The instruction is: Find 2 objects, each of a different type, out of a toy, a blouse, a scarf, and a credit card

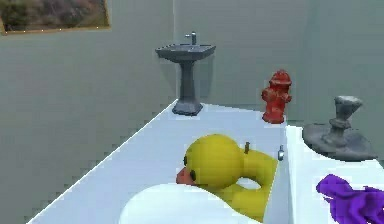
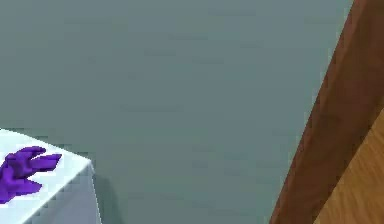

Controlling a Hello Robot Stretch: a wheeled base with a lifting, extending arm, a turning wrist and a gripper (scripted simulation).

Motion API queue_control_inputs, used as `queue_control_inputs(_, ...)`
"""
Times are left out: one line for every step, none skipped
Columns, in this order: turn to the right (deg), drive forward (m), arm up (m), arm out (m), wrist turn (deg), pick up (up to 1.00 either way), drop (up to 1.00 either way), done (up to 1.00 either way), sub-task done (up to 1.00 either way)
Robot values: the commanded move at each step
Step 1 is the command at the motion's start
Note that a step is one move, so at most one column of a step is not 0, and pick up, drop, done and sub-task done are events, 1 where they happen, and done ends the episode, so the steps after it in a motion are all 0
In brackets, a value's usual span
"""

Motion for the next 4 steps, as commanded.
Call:
queue_control_inputs(24.0, 0.0, 0.0, 0.0, 0.0, 0.0, 0.0, 0.0, 0.0)
queue_control_inputs(0.0, 0.05, 0.0, 0.0, 0.0, 0.0, 0.0, 0.0, 0.0)
queue_control_inputs(0.0, 0.0, 0.0, 0.0, 0.0, 0.0, 0.0, 0.0, 1.0)
queue_control_inputs(-45.0, 0.0, 0.0, 0.0, 0.0, 0.0, 0.0, 0.0, 0.0)
